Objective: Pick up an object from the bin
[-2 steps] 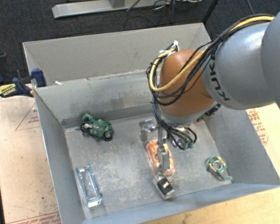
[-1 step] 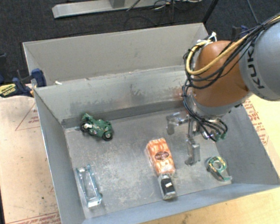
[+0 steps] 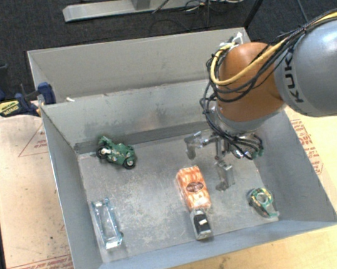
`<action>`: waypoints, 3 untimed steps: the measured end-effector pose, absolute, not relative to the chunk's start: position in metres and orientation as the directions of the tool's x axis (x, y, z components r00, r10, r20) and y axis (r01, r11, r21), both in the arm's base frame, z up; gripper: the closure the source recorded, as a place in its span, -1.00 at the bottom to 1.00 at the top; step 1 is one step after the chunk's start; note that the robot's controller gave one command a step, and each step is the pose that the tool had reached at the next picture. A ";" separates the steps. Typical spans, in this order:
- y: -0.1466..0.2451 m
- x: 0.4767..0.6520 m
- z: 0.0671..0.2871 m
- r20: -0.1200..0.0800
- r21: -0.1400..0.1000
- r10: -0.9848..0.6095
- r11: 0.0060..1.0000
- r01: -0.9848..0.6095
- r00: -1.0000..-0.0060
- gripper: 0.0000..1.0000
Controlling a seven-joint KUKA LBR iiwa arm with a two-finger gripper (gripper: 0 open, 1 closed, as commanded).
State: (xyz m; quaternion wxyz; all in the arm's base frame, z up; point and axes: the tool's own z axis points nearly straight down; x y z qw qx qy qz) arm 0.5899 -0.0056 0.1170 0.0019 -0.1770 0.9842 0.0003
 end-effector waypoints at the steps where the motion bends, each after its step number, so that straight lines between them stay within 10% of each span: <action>1: 0.011 0.597 0.084 -0.003 0.001 -0.173 0.985 -0.173 -0.985 -1.00; 2: 0.027 0.604 0.074 -0.002 0.000 -0.398 0.917 -0.398 -0.917 1.00; 3: 0.027 0.604 0.074 -0.002 0.000 -0.398 0.917 -0.398 -0.917 1.00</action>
Offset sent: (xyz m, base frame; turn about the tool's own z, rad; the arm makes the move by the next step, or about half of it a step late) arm 0.0117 0.0329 -0.0470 -0.0567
